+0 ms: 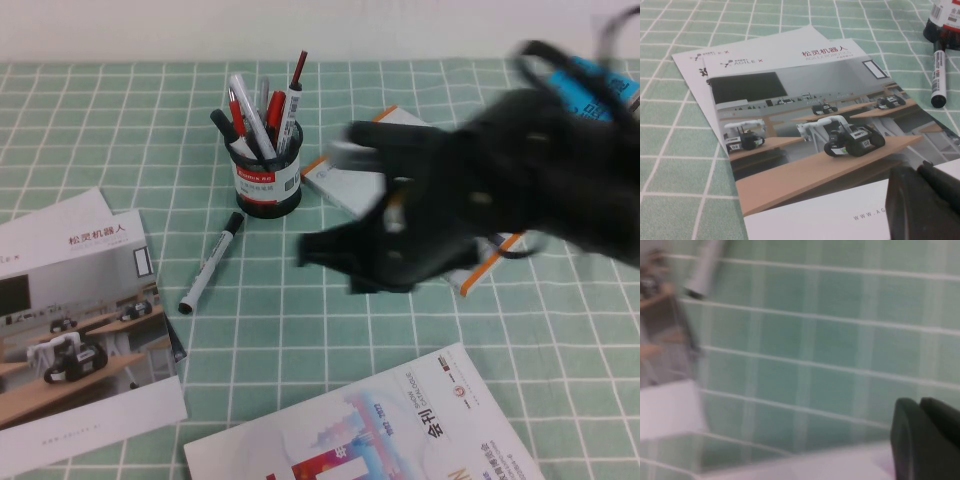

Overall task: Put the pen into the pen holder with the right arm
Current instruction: Pick up the pen on the table

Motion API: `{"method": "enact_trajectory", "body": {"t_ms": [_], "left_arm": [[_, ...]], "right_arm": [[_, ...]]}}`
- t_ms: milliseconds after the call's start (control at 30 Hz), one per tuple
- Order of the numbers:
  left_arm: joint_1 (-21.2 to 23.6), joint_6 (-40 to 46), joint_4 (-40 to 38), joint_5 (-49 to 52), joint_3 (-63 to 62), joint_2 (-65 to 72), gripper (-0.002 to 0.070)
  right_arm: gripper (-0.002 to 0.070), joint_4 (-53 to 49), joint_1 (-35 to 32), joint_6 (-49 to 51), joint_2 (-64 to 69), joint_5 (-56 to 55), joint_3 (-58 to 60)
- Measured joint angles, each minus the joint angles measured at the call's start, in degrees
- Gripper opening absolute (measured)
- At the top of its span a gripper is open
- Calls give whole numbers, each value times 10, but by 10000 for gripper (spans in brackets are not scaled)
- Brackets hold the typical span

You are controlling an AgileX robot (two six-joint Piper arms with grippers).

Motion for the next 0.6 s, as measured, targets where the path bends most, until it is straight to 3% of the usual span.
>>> {"method": "enact_trajectory", "body": {"t_ms": [167, 433, 600], "left_arm": [[0, 0, 0, 0, 0, 0, -6], [0, 0, 0, 0, 0, 0, -6], [0, 0, 0, 0, 0, 0, -6]], "right_arm": [[73, -1, 34, 22, 120, 28, -148], [382, 1, 42, 99, 277, 50, -356], [419, -1, 46, 111, 362, 50, -472]]}}
